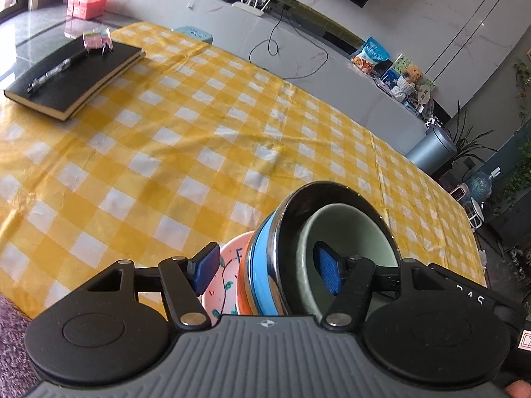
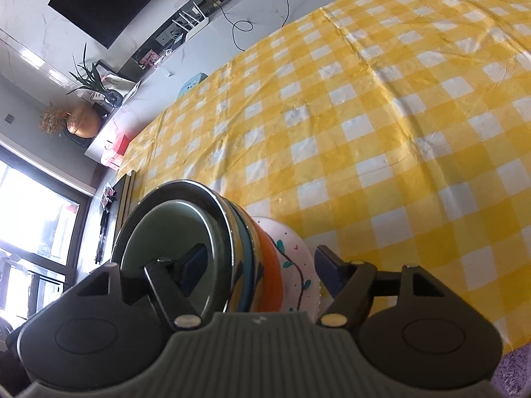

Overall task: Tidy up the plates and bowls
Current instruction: 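Lower the bowl stack onto the Fruity plate stack with both tools, then open both tools and pull them back from the stacked dishes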

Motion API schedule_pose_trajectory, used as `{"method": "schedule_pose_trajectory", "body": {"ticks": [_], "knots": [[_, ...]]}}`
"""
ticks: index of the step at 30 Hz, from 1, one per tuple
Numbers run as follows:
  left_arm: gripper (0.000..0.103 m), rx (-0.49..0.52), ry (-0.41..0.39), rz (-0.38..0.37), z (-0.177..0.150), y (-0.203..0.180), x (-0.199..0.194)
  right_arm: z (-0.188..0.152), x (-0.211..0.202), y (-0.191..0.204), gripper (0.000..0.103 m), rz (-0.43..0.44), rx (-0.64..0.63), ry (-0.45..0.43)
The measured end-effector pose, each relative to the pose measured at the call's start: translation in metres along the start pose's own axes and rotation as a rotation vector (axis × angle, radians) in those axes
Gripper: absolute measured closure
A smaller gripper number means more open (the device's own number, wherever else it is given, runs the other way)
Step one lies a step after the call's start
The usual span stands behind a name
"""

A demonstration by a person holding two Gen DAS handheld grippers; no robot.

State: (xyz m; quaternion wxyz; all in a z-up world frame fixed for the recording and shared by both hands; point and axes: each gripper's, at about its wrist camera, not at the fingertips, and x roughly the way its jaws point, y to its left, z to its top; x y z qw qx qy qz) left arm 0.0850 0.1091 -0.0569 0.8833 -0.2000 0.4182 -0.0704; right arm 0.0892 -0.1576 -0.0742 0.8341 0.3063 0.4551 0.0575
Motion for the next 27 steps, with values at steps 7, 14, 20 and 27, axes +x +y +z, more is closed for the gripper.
{"method": "schedule_pose_trajectory", "body": {"ticks": [7,14,20,27], "knots": [[0.028,0.077,-0.149,0.003,0.002,-0.020,-0.047,-0.001,-0.036,0.015,0.027,0.030,-0.064,-0.092],[0.028,0.187,-0.231,0.017,-0.010,-0.050,-0.088,-0.014,-0.083,0.029,0.016,0.053,-0.150,-0.208],[0.028,0.283,-0.294,0.081,-0.027,-0.061,-0.115,-0.032,-0.126,0.035,0.014,0.008,-0.217,-0.327],[0.011,0.439,-0.392,0.238,-0.048,-0.075,-0.140,-0.059,-0.161,0.040,0.003,-0.066,-0.365,-0.452]]}}
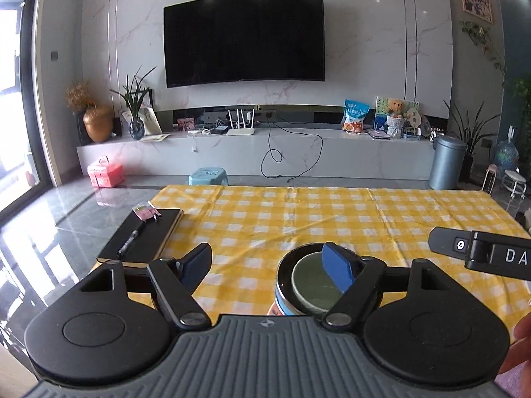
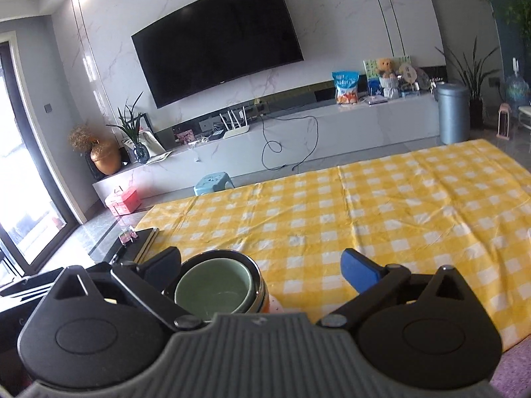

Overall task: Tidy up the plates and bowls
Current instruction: 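Open both tools and pull them back from the stacked dishes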

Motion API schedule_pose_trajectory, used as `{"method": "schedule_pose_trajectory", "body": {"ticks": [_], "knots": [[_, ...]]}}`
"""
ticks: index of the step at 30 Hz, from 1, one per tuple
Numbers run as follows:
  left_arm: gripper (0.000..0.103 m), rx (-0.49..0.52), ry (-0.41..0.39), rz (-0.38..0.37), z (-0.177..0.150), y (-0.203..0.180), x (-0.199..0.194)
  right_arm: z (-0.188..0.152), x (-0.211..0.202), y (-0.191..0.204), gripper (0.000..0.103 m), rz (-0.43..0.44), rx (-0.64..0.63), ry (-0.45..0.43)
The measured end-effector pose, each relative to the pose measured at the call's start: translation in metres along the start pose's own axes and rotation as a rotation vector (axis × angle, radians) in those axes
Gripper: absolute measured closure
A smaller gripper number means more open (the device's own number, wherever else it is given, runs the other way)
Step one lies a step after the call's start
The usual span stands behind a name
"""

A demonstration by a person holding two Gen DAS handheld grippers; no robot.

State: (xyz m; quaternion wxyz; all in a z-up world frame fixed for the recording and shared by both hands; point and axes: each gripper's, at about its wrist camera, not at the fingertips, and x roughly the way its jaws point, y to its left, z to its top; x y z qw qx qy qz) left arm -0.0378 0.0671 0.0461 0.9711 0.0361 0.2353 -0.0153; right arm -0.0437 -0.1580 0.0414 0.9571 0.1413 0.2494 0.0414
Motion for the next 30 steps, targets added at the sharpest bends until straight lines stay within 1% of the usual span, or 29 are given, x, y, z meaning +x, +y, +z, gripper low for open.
{"method": "schedule_pose_trajectory", "body": {"ticks": [2,5,7,12,17,20,24,28,30], "knots": [[0.008,0.044,-0.008,0.028,-0.005,-0.004,-0.006,-0.004,-0.008,0.000,0.003,-0.022,-0.024,-0.010],[0.008,0.072,-0.007,0.052,-0.014,-0.004,-0.011,-0.011,-0.018,0.001,0.003,-0.032,-0.059,-0.014],[0.007,0.057,0.000,0.064,-0.021,-0.003,-0.015,-0.016,-0.025,0.001,0.003,-0.038,-0.079,-0.023],[0.007,-0.005,0.010,0.054,-0.043,-0.001,-0.023,-0.030,-0.044,0.006,0.003,-0.045,-0.107,-0.036],[0.007,0.015,0.003,0.061,-0.061,-0.010,-0.032,-0.051,-0.060,0.012,0.003,-0.038,-0.160,-0.060],[0.007,0.022,0.007,0.061,-0.068,-0.013,-0.033,-0.063,-0.061,0.013,0.003,-0.045,-0.181,-0.034],[0.007,0.019,0.041,0.064,-0.077,-0.015,-0.028,-0.075,-0.062,0.007,0.003,-0.033,-0.161,0.008],[0.007,0.005,0.086,0.094,-0.083,-0.013,-0.022,-0.080,-0.057,0.000,0.003,-0.065,-0.122,0.051],[0.007,-0.005,0.095,0.088,-0.086,-0.011,-0.022,-0.083,-0.056,-0.003,0.003,-0.081,-0.103,0.066]]}}
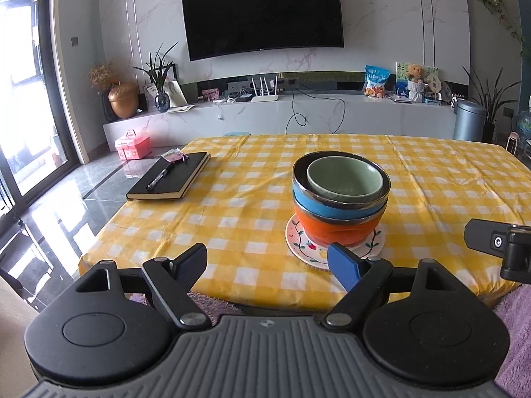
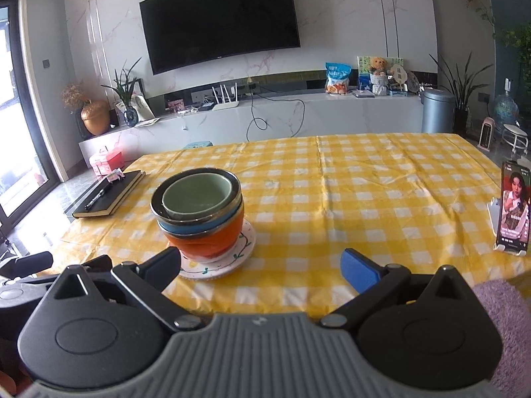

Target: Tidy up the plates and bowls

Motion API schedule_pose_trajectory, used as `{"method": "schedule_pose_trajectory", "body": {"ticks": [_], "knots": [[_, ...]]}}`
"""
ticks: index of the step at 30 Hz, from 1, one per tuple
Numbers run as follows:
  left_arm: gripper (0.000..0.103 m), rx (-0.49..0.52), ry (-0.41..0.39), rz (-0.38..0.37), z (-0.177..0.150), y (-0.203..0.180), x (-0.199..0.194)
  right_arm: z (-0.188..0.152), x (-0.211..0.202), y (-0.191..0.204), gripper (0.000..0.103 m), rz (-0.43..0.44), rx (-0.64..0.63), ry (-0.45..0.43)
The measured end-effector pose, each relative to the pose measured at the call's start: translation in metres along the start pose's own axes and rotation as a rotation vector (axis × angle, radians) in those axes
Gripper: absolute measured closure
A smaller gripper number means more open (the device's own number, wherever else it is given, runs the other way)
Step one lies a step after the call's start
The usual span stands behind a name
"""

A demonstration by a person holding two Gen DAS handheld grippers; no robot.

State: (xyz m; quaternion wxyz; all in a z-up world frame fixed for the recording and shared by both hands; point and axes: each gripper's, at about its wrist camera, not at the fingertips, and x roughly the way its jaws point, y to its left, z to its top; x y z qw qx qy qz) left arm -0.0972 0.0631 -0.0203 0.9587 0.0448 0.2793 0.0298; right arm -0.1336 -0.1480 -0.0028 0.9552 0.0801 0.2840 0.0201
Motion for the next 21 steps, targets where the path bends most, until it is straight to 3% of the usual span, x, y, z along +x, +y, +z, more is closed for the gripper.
{"method": "schedule_pose_trajectory", "body": {"ticks": [21], "knots": [[0.007,0.026,-0.040,0.006,-0.002,-0.005,-0.012,-0.004,-0.015,-0.001,0.003,0.020,-0.018,-0.064]]}}
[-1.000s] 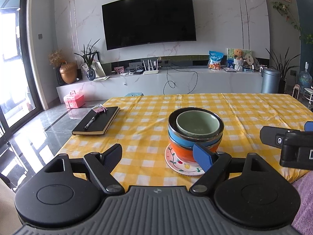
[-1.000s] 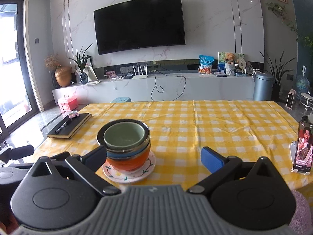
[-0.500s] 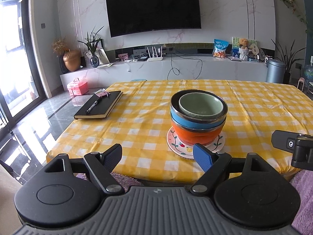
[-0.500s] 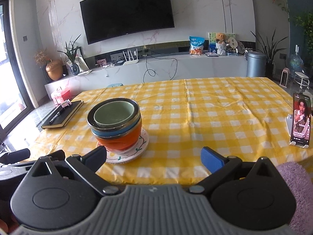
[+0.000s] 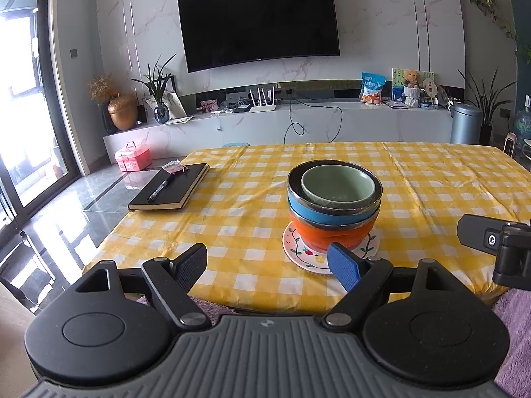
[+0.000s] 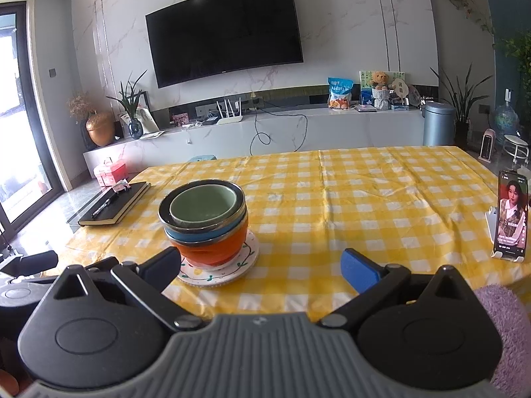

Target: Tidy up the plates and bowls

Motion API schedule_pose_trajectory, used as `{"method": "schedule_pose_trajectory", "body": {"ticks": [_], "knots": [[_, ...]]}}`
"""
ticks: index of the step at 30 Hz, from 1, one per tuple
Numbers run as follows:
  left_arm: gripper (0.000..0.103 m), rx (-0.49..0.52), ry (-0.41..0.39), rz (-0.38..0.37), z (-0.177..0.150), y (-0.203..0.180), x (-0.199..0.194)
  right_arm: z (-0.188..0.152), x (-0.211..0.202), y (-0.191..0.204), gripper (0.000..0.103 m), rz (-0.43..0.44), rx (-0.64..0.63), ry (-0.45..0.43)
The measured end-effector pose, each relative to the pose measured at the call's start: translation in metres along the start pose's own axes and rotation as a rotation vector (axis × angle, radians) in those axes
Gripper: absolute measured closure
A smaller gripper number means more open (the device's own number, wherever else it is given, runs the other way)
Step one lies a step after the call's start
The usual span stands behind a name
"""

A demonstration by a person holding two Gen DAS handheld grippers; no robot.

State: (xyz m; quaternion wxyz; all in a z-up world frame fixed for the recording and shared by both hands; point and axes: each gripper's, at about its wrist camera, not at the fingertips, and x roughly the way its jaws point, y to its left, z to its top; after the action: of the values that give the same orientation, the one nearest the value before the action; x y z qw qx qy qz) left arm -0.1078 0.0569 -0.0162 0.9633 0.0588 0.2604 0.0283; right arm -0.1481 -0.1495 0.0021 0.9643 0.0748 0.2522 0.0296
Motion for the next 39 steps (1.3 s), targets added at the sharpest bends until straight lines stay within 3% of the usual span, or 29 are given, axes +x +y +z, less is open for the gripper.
{"method": "schedule_pose_trajectory", "body": {"ticks": [39], "knots": [[0.007,-0.029,0.004,-0.011,-0.0001,0.0059,-0.0012,-0.0024,0.0014,0.0078,0.003,0.015,-0.030,0.002]]}}
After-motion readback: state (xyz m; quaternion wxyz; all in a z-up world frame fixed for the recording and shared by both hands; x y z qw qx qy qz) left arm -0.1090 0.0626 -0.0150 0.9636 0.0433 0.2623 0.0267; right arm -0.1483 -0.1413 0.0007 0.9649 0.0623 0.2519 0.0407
